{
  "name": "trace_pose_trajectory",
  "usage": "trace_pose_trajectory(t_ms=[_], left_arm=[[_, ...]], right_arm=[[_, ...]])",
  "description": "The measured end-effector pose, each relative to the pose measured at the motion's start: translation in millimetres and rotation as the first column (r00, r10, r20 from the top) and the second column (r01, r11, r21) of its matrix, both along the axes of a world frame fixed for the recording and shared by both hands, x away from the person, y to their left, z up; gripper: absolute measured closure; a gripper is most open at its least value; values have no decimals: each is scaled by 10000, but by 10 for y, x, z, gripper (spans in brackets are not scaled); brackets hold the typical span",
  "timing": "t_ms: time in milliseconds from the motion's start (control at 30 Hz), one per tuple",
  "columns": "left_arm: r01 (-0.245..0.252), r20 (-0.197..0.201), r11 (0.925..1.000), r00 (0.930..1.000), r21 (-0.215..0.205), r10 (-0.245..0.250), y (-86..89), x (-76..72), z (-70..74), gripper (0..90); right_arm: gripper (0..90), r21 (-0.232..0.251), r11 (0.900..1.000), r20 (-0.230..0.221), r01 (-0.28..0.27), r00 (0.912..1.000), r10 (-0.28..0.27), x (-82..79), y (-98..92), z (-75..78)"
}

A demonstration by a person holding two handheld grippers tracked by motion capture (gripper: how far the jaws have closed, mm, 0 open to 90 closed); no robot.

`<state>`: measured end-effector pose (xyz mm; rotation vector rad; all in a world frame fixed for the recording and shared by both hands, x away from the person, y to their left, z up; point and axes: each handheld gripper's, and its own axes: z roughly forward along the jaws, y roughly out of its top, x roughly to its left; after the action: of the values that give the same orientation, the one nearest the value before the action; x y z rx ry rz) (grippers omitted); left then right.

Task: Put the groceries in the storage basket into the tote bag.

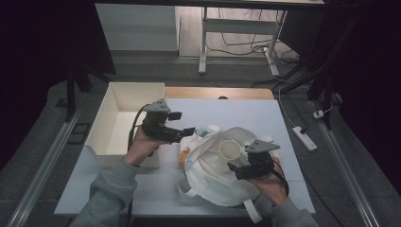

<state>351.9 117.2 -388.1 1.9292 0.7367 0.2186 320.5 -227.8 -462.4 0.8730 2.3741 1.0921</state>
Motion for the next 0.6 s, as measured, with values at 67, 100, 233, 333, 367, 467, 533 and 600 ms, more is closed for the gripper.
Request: trace_pose_trajectory(t_ms=[67,100,233,333,367,467,533,600], left_arm=[[11,-14,10000,10000,43,-11,2,-25,9,179],[29,-11,10000,10000,58,-29,4,-39,13,179],[21,-37,9997,10000,260,-20,27,-105,13,180],[-27,-95,9993,10000,383,31,58,-153,-6,181],[-35,-113,9991,9999,431,40,68,-171,-11,181],[-93,-123,9984,9999,552,100,92,-224,-34,181],[-150,-109,9974,9998,703,158,97,-257,-56,181],[-193,-82,9961,9998,859,200,99,-293,-79,181]], right_arm=[[75,72,10000,134,8,9999,-9,-29,-47,48],[78,148,9999,137,-23,9999,21,-41,-70,71],[107,442,9989,206,-138,9997,129,-72,-171,158],[129,742,9970,376,-216,9991,189,-83,-255,208],[131,811,9965,373,-214,9991,184,-86,-279,222],[141,964,9952,434,-167,9990,126,-79,-348,265],[157,1081,9939,531,-220,9985,163,-85,-395,294],[163,1121,9935,642,-201,9979,129,-87,-438,313]])
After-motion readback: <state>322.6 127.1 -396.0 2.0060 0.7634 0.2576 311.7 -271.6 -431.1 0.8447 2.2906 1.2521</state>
